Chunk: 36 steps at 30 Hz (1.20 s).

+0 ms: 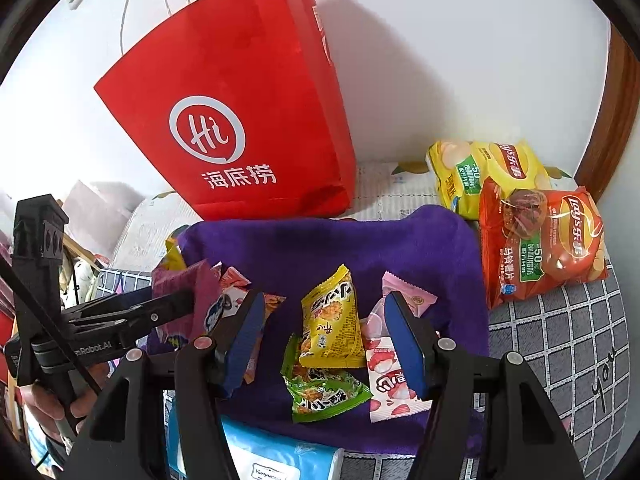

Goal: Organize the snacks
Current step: 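Open the right tool dropping the chip bag while the left tool drops the pink bag onto the towel, then move the right tool to the red candy packet while the left tool approaches the blue wafer packet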

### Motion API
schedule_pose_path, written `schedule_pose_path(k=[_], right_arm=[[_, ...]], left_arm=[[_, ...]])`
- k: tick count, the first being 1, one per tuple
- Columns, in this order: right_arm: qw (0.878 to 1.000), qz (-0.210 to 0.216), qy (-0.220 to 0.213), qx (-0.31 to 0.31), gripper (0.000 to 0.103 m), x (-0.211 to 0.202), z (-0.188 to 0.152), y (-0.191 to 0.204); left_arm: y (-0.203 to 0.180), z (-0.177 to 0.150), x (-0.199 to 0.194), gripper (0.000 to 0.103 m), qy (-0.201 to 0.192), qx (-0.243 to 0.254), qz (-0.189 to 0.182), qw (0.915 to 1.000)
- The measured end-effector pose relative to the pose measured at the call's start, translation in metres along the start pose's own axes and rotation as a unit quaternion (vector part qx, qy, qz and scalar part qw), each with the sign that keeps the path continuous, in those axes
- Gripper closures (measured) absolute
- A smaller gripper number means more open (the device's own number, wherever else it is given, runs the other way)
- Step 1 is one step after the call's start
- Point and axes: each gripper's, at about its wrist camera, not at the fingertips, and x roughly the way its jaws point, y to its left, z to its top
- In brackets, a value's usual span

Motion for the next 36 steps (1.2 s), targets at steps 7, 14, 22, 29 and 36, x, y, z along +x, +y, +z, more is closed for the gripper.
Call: schedule_pose_path(k=[7, 14, 22, 29, 36], right_arm=[[1.000, -0.002, 0.003, -0.002, 0.041, 0.001, 0.000, 0.001], [1.000, -0.004, 0.004, -0.007, 0.041, 0.000, -0.001, 0.005], [1.000, -0.005, -0.003, -0.020, 0.041, -0.007, -0.002, 0.016], [0.999, 0.008, -0.035, -0.020, 0.041, -0.037, -0.017, 0.027], [0.998, -0.024, -0.057, -0.016, 0.041, -0.076, -0.060, 0.022]], left_arm=[[-0.002, 0.001, -0.014, 0.028, -0.022, 0.013, 0.004, 0.9997], [-0.002, 0.004, -0.029, 0.028, -0.046, 0.021, 0.010, 0.9987], [-0.004, 0.004, -0.038, 0.028, -0.050, 0.022, 0.000, 0.9985], [-0.012, 0.001, -0.052, 0.028, -0.057, 0.030, -0.012, 0.9979], [-0.027, -0.007, -0.080, 0.028, -0.080, 0.051, -0.016, 0.9954]])
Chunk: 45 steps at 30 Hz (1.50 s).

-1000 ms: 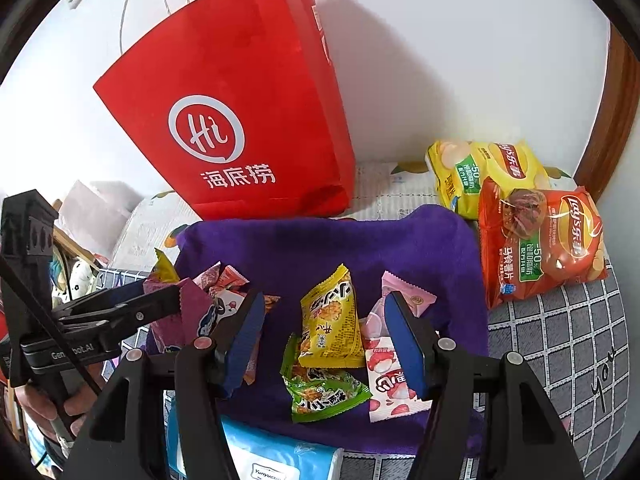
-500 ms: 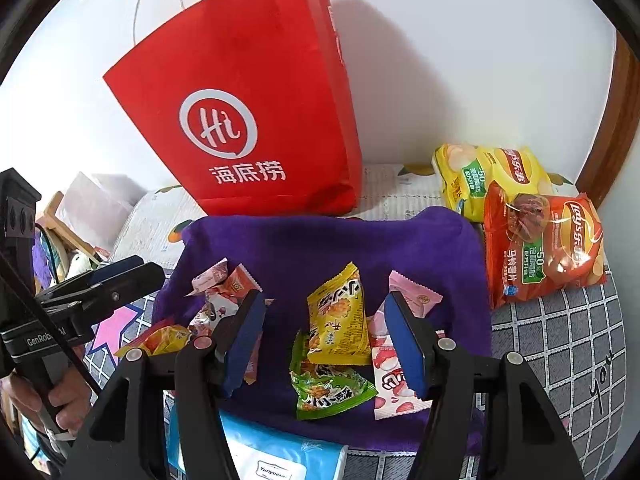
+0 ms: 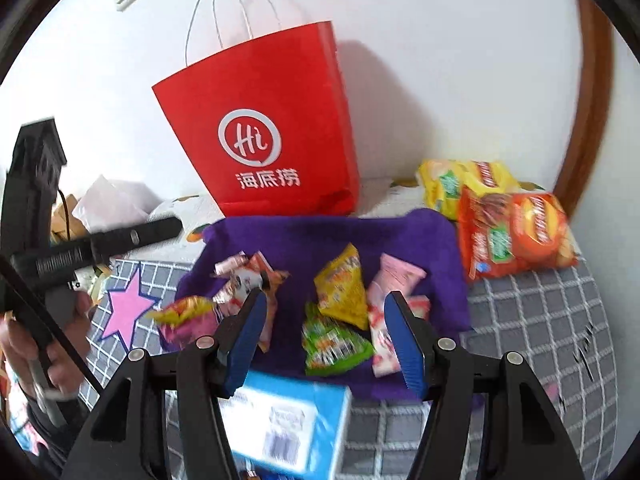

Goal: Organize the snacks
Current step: 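Move the right tool to the red candy packet while the left tool approaches the blue wafer packet, then grasp the red candy packet with the right tool while the left tool grasps the blue wafer packet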

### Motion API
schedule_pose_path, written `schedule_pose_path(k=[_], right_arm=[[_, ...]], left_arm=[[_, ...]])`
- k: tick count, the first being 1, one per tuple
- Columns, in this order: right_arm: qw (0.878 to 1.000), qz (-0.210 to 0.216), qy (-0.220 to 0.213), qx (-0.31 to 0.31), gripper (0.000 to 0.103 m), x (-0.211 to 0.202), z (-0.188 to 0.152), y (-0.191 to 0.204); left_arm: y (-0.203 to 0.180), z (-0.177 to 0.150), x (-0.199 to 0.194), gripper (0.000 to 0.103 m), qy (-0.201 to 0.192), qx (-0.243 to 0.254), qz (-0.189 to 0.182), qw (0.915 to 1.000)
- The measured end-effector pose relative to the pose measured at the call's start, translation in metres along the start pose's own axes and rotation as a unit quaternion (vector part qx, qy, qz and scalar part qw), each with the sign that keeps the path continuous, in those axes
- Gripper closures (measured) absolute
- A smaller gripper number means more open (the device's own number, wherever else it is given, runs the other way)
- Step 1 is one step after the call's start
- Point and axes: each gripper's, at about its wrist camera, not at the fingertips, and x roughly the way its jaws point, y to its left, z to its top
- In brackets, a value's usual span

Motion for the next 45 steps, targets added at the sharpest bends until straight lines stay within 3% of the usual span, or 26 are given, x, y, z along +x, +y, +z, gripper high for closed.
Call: schedule_pose_path(k=[7, 15, 21, 26, 37, 43, 45], right_arm=[[0.999, -0.036, 0.003, 0.020, 0.049, -0.025, -0.058, -0.013], [0.994, -0.021, 0.079, 0.072, 0.050, -0.016, -0.137, -0.016], [0.986, -0.027, 0.115, 0.120, 0.046, -0.005, -0.175, -0.018], [0.979, -0.029, 0.128, 0.154, 0.045, 0.008, -0.188, -0.020], [0.982, -0.049, 0.126, 0.135, 0.022, 0.019, -0.190, 0.007], [0.984, -0.072, 0.114, 0.119, 0.023, 0.023, -0.189, 0.011], [0.985, -0.081, 0.111, 0.105, 0.032, 0.022, -0.191, 0.012]], left_arm=[[-0.015, -0.027, -0.022, 0.028, 0.016, 0.011, -0.009, 0.9998], [-0.019, -0.068, -0.063, 0.029, 0.022, 0.027, -0.013, 0.9993], [-0.016, -0.092, -0.079, 0.029, 0.024, 0.028, -0.014, 0.9992], [-0.006, -0.113, -0.086, 0.029, 0.031, 0.026, -0.012, 0.9991], [0.021, -0.135, -0.086, 0.029, 0.044, -0.005, -0.026, 0.9987], [0.028, -0.143, -0.087, 0.029, 0.047, -0.010, -0.026, 0.9985], [0.029, -0.146, -0.088, 0.029, 0.049, -0.011, -0.026, 0.9984]])
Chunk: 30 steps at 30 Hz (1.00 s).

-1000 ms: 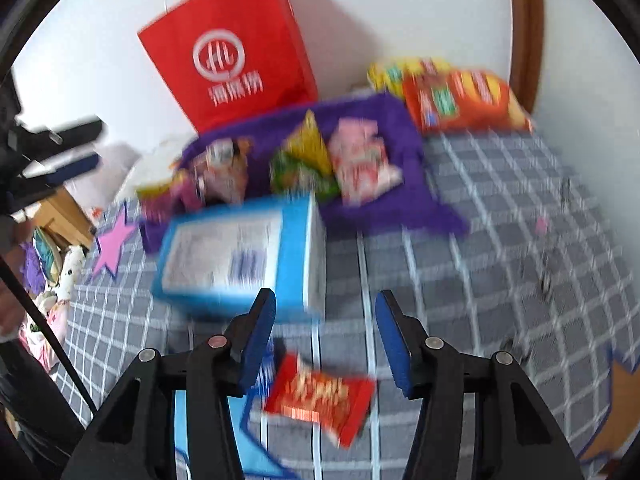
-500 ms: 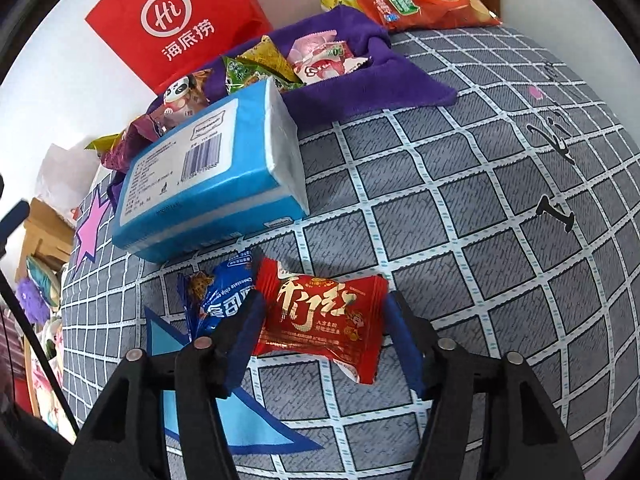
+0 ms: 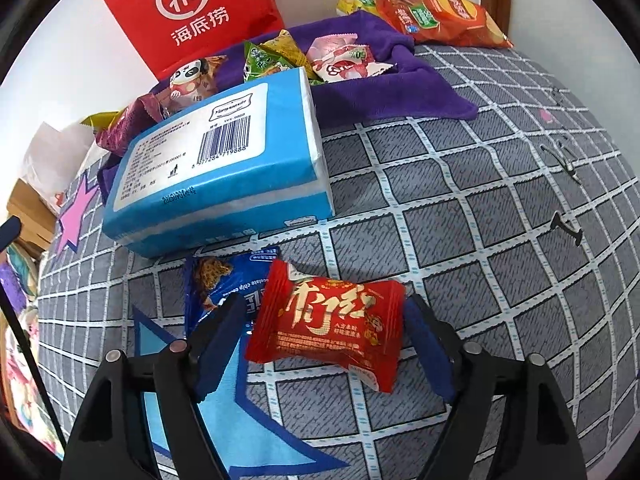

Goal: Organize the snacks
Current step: 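Grasp the red candy packet with the right tool while the left tool grasps the blue wafer packet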

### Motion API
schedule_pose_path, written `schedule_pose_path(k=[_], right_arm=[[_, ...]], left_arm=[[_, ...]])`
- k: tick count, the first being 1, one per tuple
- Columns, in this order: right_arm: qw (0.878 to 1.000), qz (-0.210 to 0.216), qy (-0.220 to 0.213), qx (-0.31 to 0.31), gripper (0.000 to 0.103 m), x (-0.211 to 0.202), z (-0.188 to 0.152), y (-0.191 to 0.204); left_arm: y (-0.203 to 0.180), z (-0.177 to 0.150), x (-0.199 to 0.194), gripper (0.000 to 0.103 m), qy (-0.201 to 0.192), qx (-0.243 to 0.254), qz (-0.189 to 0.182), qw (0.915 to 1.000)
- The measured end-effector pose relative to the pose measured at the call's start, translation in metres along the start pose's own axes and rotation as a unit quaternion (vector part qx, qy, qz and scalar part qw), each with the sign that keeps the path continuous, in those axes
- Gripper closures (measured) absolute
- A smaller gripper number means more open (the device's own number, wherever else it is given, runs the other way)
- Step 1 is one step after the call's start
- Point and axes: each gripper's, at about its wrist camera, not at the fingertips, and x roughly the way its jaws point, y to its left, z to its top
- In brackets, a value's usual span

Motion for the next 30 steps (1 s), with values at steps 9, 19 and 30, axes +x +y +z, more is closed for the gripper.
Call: schedule_pose_path(k=[9, 19, 30], right_arm=[[0.999, 0.027, -0.007, -0.022, 0.047, -0.018, -0.014, -0.017], [0.998, 0.044, -0.027, -0.041, 0.047, -0.030, -0.030, -0.030], [0.995, 0.092, -0.040, -0.006, 0.047, -0.046, -0.034, -0.071]], left_arm=[[-0.010, -0.015, 0.012, 0.029, 0.019, 0.006, 0.001, 0.9998], [-0.049, -0.038, 0.053, 0.029, 0.069, 0.030, -0.003, 0.9972], [-0.077, -0.054, 0.111, 0.029, 0.117, 0.028, 0.005, 0.9927]])
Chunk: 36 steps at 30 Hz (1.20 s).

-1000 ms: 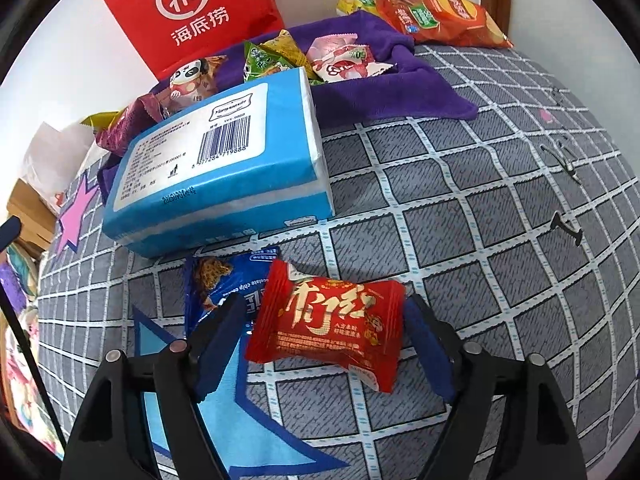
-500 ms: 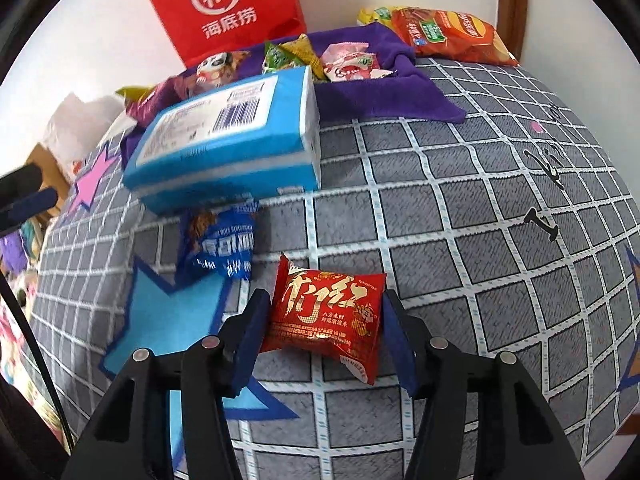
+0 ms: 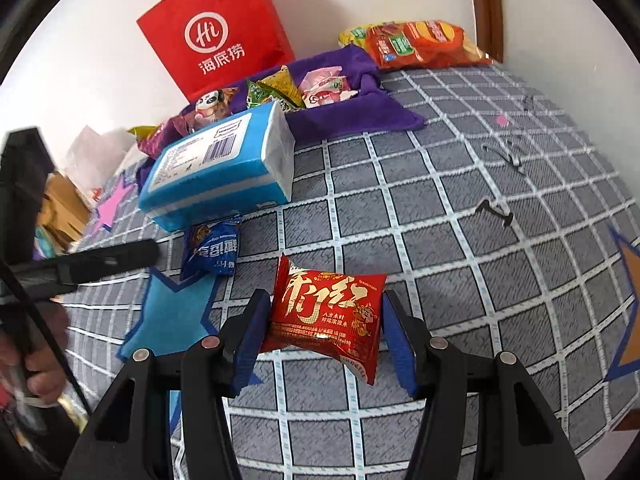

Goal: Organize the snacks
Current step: 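Grasp the red candy packet with the right tool while the left tool grasps the blue wafer packet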

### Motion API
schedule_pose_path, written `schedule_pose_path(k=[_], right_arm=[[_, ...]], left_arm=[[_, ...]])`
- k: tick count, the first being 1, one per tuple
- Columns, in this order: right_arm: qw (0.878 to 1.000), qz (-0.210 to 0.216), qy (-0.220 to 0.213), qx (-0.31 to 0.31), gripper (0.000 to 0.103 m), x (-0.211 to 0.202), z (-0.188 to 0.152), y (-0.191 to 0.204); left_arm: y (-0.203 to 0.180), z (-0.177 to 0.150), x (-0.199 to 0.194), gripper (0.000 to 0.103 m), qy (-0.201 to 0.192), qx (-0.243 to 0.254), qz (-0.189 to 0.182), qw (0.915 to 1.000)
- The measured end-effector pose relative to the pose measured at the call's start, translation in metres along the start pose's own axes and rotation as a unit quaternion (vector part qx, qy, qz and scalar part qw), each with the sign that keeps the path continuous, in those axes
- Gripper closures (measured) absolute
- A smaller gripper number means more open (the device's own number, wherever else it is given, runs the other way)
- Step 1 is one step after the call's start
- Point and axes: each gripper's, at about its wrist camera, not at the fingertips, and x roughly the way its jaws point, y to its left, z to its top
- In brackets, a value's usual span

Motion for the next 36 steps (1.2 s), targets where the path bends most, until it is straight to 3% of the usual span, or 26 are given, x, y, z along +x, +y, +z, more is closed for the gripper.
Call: schedule_pose_path(k=[8, 18, 26, 29, 36], right_arm=[[1.000, 0.008, -0.011, 0.011, 0.047, -0.009, -0.003, -0.020], [1.000, -0.006, -0.015, 0.006, 0.047, -0.007, -0.004, -0.029], [0.999, -0.033, -0.014, -0.010, 0.047, 0.005, -0.010, -0.030], [0.999, -0.037, -0.016, -0.015, 0.047, 0.006, -0.011, -0.029], [0.999, -0.043, -0.017, -0.016, 0.047, 0.006, -0.012, -0.028]], left_arm=[[-0.017, 0.005, 0.030, 0.030, 0.006, -0.004, 0.014, 0.9999], [-0.043, 0.005, 0.043, 0.034, -0.025, 0.044, 0.091, 0.9946], [-0.047, 0.005, 0.047, 0.038, -0.033, 0.066, 0.126, 0.9892], [-0.048, 0.004, 0.047, 0.044, -0.037, 0.070, 0.142, 0.9867], [-0.042, 0.002, 0.041, 0.051, -0.040, 0.053, 0.125, 0.9899]])
